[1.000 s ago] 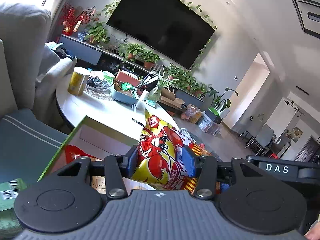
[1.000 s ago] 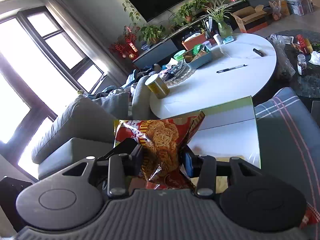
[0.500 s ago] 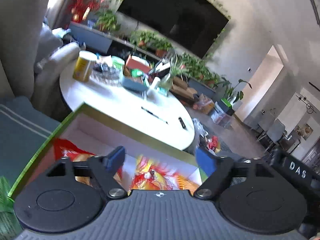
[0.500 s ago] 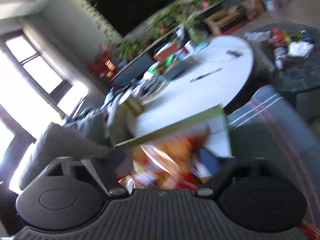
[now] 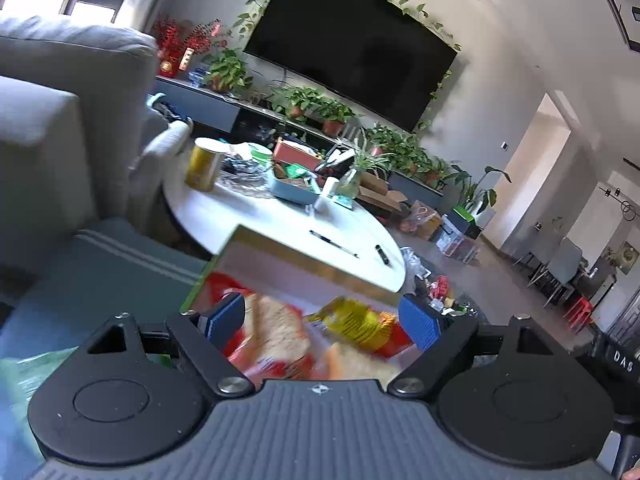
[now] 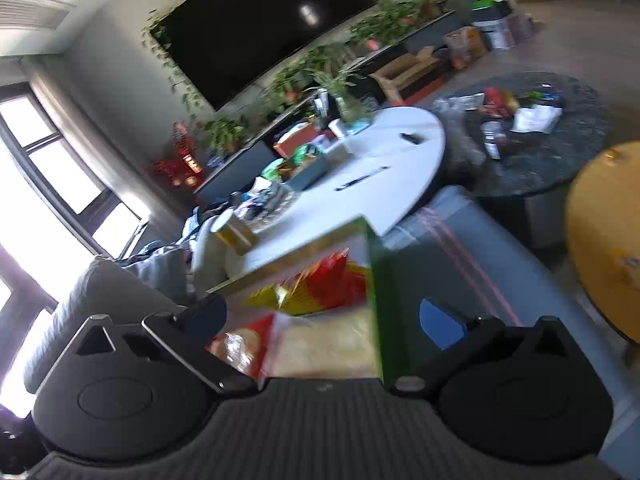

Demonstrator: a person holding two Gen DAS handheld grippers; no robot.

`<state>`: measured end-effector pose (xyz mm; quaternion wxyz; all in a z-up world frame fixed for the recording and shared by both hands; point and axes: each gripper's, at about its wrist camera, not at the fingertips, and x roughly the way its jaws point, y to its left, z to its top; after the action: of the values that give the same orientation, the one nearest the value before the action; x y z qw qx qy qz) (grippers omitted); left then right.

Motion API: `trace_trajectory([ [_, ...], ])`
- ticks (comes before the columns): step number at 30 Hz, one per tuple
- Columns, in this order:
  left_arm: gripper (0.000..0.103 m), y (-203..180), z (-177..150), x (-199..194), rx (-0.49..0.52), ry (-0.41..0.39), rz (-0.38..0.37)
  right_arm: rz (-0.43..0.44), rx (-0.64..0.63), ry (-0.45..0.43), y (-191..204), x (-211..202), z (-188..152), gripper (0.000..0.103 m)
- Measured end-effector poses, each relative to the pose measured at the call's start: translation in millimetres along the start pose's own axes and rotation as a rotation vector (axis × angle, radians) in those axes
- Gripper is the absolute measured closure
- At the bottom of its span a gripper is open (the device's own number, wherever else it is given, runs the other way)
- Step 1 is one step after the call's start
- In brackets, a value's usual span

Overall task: Organize snacks
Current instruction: 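Lower the red snack bag into the box with the right gripper while the left drops the crab bag, then grasp the light green sachet with the left gripper while the right grasps the green pastry bag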

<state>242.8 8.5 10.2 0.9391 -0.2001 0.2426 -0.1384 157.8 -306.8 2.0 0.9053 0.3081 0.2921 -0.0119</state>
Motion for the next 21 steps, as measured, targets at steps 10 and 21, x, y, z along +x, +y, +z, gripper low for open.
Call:
trace_trajectory([
  [10, 0.019, 69, -6, -68, -0.125, -0.11, 0.09, 0.026, 0.038, 0.038, -2, -25, -31, 0.0],
  [21, 0.019, 105, -6, -69, -0.125, -0.091, 0.152, 0.044, -0.045, 0.068, 32, -23, -45, 0.0],
])
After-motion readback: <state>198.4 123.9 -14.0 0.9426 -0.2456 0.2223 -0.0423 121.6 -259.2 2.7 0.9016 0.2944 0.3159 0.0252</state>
